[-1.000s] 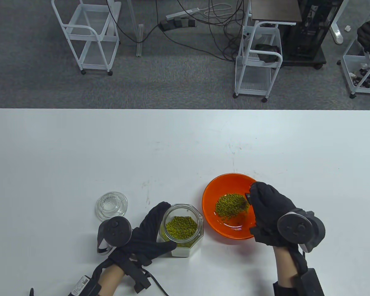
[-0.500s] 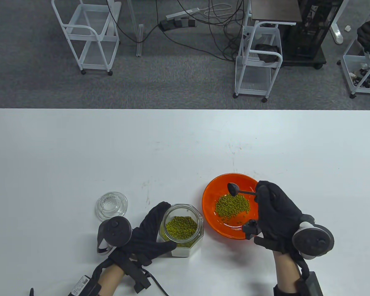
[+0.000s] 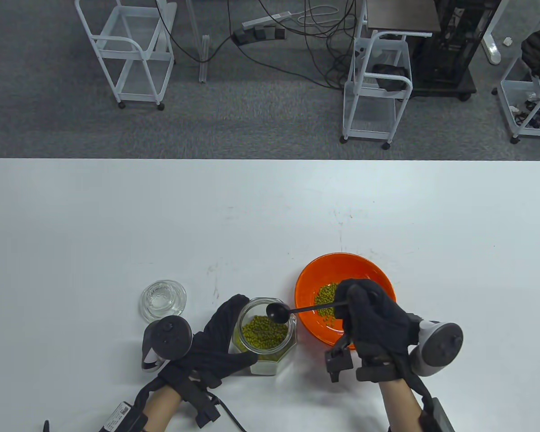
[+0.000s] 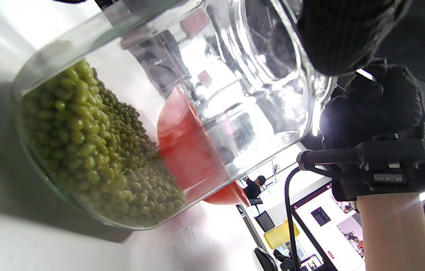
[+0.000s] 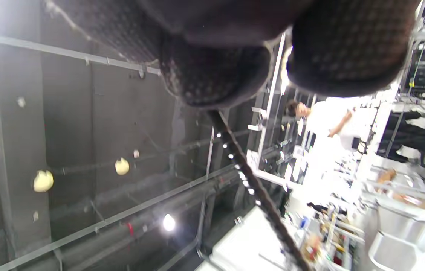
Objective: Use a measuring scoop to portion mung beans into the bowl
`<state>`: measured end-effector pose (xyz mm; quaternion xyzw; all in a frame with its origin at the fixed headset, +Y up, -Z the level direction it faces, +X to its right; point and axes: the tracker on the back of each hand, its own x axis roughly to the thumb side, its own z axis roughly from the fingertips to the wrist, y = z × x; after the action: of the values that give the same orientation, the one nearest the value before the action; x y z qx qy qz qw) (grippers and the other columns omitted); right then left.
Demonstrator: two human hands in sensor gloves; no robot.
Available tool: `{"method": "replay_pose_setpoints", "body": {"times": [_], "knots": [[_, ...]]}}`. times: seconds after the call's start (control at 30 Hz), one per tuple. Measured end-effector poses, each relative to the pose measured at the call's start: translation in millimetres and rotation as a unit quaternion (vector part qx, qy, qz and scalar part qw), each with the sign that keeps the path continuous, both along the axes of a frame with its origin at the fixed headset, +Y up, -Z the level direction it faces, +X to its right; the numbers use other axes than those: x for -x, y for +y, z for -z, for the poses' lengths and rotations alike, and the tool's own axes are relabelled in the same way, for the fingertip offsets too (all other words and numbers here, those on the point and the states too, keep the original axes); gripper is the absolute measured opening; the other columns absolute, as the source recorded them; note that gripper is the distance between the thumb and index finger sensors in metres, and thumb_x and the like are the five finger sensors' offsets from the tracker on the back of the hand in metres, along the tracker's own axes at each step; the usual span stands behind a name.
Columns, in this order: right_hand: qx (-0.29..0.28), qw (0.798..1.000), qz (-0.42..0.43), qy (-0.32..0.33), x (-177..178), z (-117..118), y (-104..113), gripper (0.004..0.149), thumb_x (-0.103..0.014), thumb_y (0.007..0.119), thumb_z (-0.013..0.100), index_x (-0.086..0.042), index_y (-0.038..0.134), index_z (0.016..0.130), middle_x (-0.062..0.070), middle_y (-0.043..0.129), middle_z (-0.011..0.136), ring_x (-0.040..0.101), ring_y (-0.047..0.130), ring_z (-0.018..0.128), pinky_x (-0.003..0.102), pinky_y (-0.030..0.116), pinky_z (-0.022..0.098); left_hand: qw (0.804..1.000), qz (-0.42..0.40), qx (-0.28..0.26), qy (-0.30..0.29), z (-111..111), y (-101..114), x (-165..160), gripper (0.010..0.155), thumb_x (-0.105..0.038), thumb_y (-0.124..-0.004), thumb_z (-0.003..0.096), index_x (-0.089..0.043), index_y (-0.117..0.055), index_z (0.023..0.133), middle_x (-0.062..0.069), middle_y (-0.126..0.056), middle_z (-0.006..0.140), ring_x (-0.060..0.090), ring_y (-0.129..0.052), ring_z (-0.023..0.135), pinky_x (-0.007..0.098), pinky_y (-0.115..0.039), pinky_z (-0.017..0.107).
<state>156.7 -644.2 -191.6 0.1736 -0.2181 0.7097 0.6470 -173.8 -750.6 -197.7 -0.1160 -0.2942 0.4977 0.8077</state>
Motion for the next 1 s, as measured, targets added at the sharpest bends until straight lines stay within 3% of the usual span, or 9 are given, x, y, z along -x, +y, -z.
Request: {"method": "replay_pose_setpoints", "body": {"times": [0.13,0.3,0.63,0.77,1.0], "knots": [[0.001,0.994,-0.106,-0.001,30.6,-4.6,-6.5,0.041,-0.041,0.074,0.054,-0.009,0.090,0.073,0.016,0.096,0.044,0.012,0.090,0.004,0.040,0.091,0.020,1.000,0.000,0.000,0.000,0.0,0.0,0.0,0.109,-0.062,-0.083,0.0495,-0.016,-0.014,0.120,0.028,-0.023,0.125,0.055,-0.039,0.113,0.080,-0.042,0.072],[-0.033,0.970,-0.241,-0.032,53.1,-11.2,-6.5,0.041,-0.042,0.074,0.054,-0.010,0.090,0.073,0.016,0.096,0.044,0.012,0.090,0.004,0.040,0.091,0.020,1.000,0.000,0.000,0.000,0.0,0.0,0.0,0.109,-0.062,-0.083,0.0494,-0.016,-0.014,0.120,0.028,-0.023,0.125,0.055,-0.039,0.113,0.081,-0.042,0.072],[-0.015,0.933,-0.360,-0.016,88.3,-12.1,-5.4,0.040,-0.041,0.073,0.054,-0.009,0.091,0.071,0.017,0.095,0.042,0.012,0.089,0.003,0.041,0.091,0.019,1.000,0.000,0.000,0.000,0.0,0.0,0.0,0.109,-0.062,-0.083,0.0493,-0.016,-0.014,0.120,0.028,-0.023,0.125,0.055,-0.039,0.113,0.080,-0.042,0.072],[0.026,0.929,-0.370,-0.011,97.6,-9.1,-7.4,0.041,-0.040,0.073,0.054,-0.008,0.091,0.071,0.017,0.096,0.041,0.012,0.089,0.002,0.040,0.091,0.018,1.000,0.000,0.000,0.000,0.0,0.0,0.0,0.109,-0.062,-0.083,0.0493,-0.016,-0.014,0.120,0.028,-0.023,0.125,0.055,-0.039,0.113,0.080,-0.042,0.072],[0.129,0.950,-0.283,-0.032,86.1,-2.5,-15.8,0.040,-0.038,0.075,0.054,-0.005,0.092,0.070,0.019,0.096,0.040,0.011,0.089,0.000,0.040,0.091,0.015,1.000,0.000,0.000,0.000,0.0,0.0,0.0,0.109,-0.062,-0.083,0.0494,-0.017,-0.013,0.120,0.028,-0.023,0.125,0.055,-0.039,0.113,0.080,-0.042,0.072]]}}
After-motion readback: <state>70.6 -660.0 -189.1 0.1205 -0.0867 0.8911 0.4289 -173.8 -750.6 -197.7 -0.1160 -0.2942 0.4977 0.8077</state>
